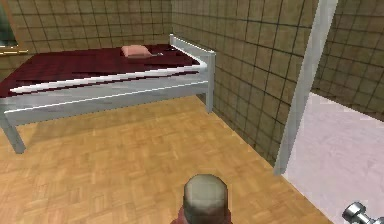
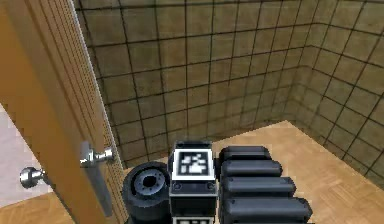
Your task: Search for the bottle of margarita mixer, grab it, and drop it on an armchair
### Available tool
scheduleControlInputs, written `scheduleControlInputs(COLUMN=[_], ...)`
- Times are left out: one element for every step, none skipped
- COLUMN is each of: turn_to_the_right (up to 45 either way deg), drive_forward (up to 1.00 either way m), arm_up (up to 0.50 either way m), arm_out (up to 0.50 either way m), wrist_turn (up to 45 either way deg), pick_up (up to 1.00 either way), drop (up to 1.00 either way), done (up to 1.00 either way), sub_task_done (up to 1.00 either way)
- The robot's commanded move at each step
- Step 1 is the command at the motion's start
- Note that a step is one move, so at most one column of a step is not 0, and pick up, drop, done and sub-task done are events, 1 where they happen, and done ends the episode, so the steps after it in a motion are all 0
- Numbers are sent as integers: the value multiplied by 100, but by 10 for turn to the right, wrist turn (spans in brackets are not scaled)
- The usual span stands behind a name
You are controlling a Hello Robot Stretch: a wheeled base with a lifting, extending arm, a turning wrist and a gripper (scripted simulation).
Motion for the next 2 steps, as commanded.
scheduleControlInputs(turn_to_the_right=[0,150], drive_forward=[30,0], arm_up=[0,0], arm_out=[0,0], wrist_turn=[0,0], pick_up=[0,0], drop=[0,0], done=[0,0], sub_task_done=[0,0])
